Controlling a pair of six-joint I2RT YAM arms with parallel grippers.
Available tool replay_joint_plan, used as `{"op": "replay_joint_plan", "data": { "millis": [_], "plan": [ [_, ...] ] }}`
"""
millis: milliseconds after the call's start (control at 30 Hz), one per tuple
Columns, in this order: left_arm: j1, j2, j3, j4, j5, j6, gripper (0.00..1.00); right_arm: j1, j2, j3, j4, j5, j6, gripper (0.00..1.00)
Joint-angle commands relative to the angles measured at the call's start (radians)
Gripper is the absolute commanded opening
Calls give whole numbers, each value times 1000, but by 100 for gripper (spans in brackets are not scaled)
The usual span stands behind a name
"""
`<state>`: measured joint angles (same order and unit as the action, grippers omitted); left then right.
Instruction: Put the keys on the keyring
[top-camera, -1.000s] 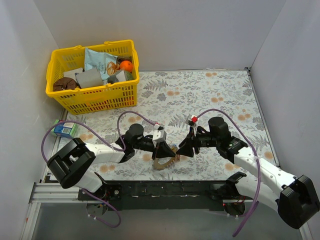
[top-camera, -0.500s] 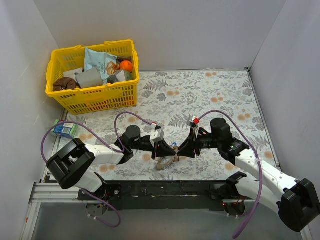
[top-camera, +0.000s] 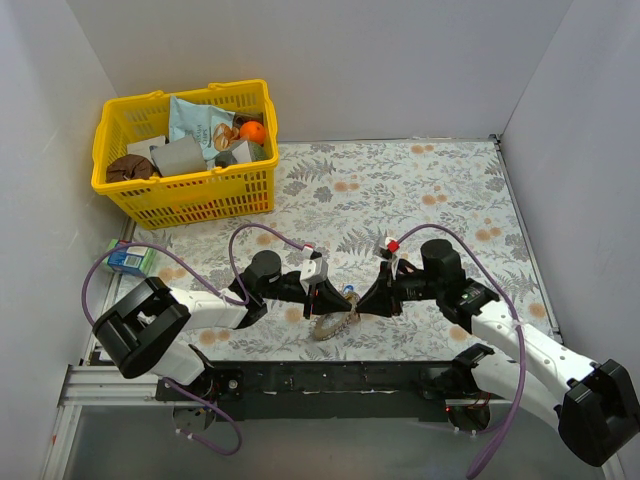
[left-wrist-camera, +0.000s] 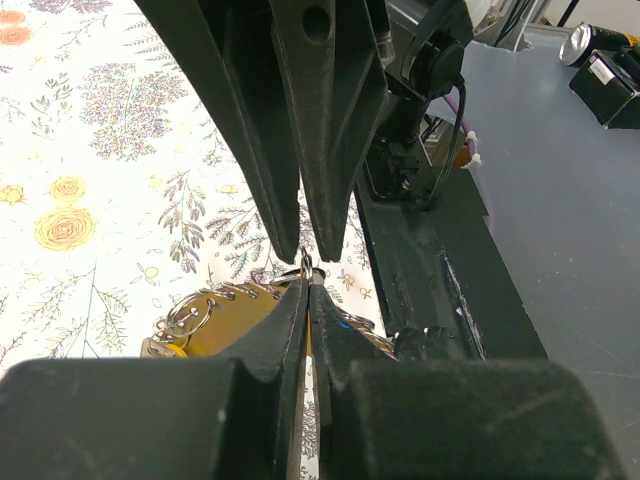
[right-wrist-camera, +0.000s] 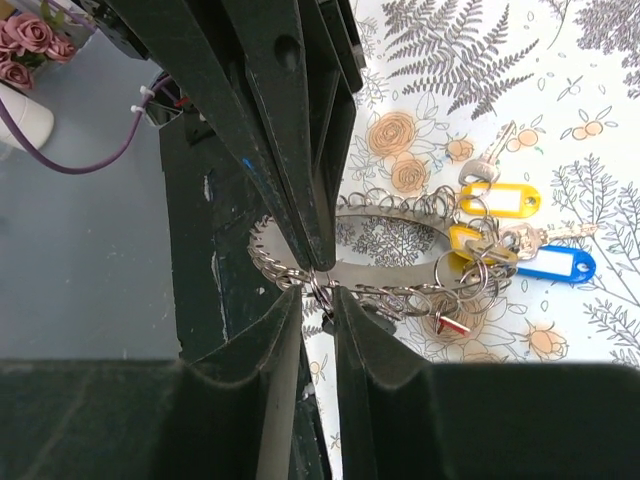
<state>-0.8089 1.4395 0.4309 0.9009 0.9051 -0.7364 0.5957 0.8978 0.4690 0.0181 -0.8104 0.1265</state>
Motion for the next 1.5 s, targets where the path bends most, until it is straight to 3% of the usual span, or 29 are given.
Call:
{"op": "replay_joint_plan", "data": {
  "millis": [0,200,367,1200,1467],
  "plan": [
    [-4,-50,-6,26,-2,8,0,-4,-14,-16,-15,10,-22,25],
    [-3,-47,-3,26,0,8,0,-5,-25,-24,-17,28,-27,15],
    [-3,-50,-4,26,0,8,0,-4,-25,-27,-17,22,-28,1],
    [-3,-62,-14,52,-5,5,0,-4,-31,-92,-27,11,-18,1],
    [-3,-59,-11,55,-5,5,0,-4,7,-105,66,-30,16,1]
  ]
}}
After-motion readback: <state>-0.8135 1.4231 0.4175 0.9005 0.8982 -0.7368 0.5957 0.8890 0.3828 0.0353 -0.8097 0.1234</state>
